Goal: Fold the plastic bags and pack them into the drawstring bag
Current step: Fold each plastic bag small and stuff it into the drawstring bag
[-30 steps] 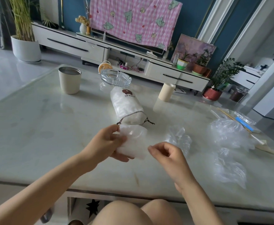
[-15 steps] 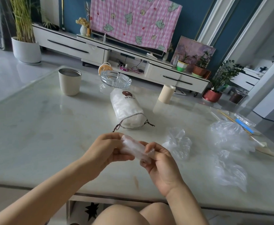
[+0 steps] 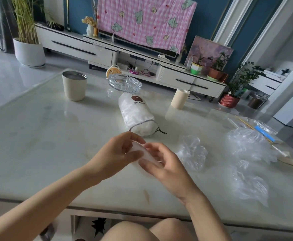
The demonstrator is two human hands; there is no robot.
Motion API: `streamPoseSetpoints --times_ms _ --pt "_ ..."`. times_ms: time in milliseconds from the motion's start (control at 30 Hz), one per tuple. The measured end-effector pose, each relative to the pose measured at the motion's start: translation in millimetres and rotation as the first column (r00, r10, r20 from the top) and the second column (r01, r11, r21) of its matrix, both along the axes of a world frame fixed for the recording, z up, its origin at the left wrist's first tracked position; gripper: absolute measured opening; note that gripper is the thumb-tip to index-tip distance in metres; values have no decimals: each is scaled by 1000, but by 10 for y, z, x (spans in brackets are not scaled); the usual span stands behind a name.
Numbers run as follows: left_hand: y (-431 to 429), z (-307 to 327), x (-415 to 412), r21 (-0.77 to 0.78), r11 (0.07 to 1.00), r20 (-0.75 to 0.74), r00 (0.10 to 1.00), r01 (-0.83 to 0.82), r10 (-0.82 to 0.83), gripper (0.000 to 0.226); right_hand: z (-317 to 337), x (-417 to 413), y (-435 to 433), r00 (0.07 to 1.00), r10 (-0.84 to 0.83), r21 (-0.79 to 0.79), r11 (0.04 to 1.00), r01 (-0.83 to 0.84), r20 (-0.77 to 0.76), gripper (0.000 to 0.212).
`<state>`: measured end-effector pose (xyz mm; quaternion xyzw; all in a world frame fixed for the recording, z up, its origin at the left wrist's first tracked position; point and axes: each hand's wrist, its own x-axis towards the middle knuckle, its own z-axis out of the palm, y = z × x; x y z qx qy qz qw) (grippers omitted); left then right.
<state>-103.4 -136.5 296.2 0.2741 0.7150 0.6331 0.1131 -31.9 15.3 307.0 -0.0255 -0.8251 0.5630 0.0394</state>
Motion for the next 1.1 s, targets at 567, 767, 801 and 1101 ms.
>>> streamPoseSetpoints --times_ms 567,767,801,1101 --pt "501 -47 -527 -41 999 495 868 -15 34 22 -212 -562 88 967 -247 -471 862 187 -68 8" --pt "540 -507 -1097 -279 785 -781 607 -553 150 48 -427 -909 173 900 -419 -292 881 372 -118 32" --pt "562 -584 -1209 -331 780 -788 610 -532 82 56 -489 -949 180 906 -403 -262 895 361 -129 29" --pt "586 -584 -1282 -185 939 -667 739 -291 98 55 -491 -1316 190 679 -392 119 809 576 -620 19"
